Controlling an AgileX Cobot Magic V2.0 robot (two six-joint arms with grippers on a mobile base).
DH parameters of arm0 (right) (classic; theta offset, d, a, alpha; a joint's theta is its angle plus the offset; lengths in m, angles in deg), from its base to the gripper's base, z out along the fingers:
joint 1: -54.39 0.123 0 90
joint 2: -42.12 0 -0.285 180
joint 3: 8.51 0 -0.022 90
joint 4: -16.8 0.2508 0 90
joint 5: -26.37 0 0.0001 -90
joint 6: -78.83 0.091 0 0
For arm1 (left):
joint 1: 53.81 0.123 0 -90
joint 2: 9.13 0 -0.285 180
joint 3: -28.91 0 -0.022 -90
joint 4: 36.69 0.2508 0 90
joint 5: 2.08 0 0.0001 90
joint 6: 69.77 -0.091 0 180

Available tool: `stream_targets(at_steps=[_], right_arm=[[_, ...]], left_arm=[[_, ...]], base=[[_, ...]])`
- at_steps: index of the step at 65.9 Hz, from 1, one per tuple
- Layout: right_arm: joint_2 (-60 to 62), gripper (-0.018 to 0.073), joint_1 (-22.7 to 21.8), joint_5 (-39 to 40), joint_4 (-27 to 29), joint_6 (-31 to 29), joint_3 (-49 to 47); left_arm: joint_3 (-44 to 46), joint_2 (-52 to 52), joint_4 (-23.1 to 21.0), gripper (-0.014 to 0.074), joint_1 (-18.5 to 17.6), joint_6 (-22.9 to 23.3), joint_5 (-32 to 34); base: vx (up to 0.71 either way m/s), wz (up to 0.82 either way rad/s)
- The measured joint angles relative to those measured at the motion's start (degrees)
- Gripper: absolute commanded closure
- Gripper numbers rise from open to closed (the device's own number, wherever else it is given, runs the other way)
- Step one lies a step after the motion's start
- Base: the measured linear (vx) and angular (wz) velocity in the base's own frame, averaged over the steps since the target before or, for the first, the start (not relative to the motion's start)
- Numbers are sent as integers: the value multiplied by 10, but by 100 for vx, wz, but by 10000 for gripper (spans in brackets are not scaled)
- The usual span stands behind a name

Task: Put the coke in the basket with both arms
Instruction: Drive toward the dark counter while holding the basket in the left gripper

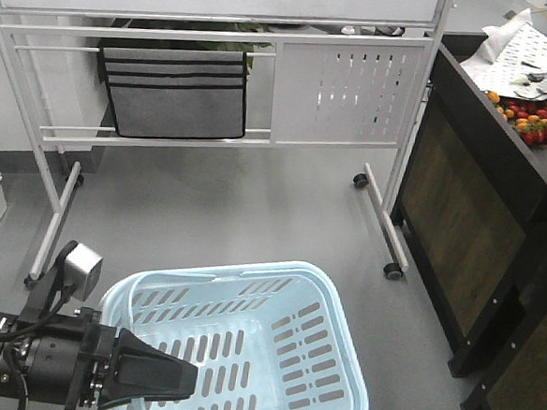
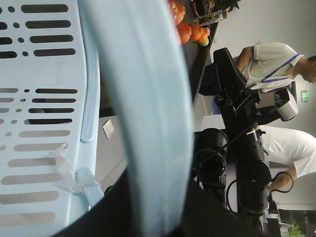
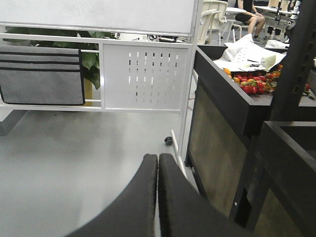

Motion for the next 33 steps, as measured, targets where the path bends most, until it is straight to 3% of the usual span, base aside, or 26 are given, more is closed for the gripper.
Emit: stream_targets(at_steps=[33], right_arm=[[0,561,0,0,0,0,0]], left_arm=[[0,0,0,603,0,0,0]], base=[[15,6]])
